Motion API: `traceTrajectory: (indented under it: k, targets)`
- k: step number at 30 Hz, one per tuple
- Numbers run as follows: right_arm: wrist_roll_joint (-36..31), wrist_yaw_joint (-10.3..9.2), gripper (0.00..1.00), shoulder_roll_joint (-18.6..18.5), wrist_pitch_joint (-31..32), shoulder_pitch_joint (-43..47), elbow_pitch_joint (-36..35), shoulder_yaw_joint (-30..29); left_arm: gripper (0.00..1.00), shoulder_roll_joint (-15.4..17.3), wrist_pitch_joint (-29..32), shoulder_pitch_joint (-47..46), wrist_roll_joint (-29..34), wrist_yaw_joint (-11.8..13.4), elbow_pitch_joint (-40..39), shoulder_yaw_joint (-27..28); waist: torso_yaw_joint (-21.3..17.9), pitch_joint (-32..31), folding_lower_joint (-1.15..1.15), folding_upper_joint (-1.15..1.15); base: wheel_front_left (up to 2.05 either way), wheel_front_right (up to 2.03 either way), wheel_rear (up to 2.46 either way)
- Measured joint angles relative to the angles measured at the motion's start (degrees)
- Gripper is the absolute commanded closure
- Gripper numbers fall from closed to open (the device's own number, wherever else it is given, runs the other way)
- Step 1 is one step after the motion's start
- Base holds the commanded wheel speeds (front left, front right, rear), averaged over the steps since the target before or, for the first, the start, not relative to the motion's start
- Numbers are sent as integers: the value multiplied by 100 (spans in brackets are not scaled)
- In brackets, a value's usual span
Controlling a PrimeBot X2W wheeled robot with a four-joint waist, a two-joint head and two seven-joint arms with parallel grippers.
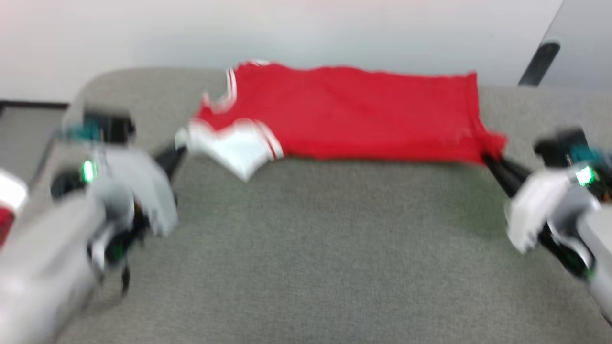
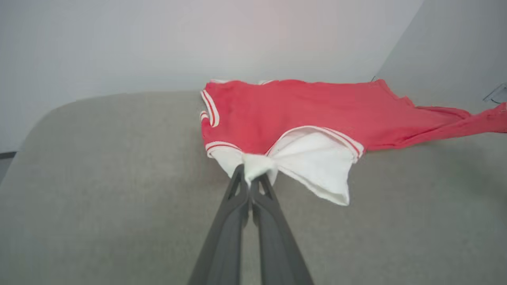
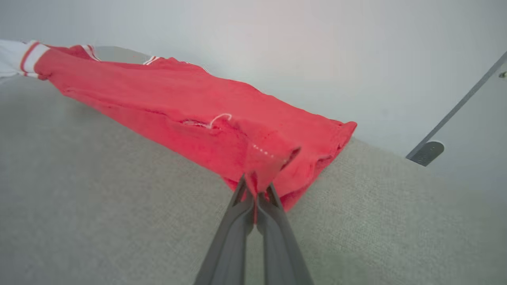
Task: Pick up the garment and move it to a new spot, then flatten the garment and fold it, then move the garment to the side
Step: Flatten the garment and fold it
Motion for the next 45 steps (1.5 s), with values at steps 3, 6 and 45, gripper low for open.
traceTrajectory:
  k: [3, 6, 45]
  targets:
    - [210, 0, 100, -432, -33, 695, -586, -9, 100, 510, -166, 859, -197, 541, -1035, -22, 66, -254, 0, 0, 0, 0, 0]
    - [313, 0, 100, -728, -31, 1485, -1032, -94, 100, 976, -399, 1658, -383, 1060, -1975, -45, 142, -451, 0, 0, 0, 0, 0]
    - [-1198, 0, 100, 55, 2715, 2571, -3484, -2994, 100, 1374, 1614, 469, 361, 1381, -3031, -38, 75, 756, 0, 0, 0, 0, 0]
